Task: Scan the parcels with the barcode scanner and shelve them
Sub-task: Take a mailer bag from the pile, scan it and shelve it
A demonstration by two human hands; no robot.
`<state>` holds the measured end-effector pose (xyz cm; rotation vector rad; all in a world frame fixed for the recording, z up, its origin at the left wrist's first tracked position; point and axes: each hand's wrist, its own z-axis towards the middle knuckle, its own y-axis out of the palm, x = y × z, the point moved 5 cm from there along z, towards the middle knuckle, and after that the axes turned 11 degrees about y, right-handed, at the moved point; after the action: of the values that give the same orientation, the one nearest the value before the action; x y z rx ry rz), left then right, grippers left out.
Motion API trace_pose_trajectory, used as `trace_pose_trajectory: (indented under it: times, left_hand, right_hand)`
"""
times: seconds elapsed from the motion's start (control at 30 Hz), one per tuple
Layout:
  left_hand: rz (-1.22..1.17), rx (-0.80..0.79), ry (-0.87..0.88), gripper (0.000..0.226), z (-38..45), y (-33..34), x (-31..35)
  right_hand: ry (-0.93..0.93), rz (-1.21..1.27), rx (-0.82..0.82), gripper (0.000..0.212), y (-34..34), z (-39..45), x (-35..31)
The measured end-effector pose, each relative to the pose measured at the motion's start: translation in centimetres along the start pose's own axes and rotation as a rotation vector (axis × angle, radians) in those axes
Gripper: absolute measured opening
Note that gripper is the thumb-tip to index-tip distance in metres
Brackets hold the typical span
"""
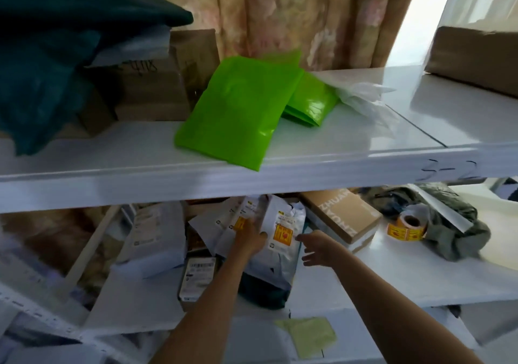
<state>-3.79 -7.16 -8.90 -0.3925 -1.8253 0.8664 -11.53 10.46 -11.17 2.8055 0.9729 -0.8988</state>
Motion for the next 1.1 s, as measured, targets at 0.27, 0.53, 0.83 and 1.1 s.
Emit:
trace_pose_trajectory:
  times: [0.27, 0.53, 0.83, 1.1]
  left_hand:
    - [-0.125, -0.105, -0.046, 0.062, 5.5, 0.8, -2.2]
    - [-0.103, -0.138, -0.026, 0.062, 5.6, 1.4, -1.7]
    - [-0.583, -0.097, -0.083, 0.101, 6.5, 1.7, -4.3]
    - [-0.998, -0.02, -0.054, 0.02, 1.3, 0.3, -1.8]
  right_hand:
    - [0.019, 0.016, -0.088, 0.018, 1.1, 2.8, -2.8]
    - [0.014, -0.015, -0.085, 0.025, 1.2, 3.7, -4.3]
    - [-0.151, 0.112, -0.27, 0.031, 0.5, 3.0, -4.9]
    - [-0.25, 0.126, -0.42, 0.032, 1.6, 2.4, -4.9]
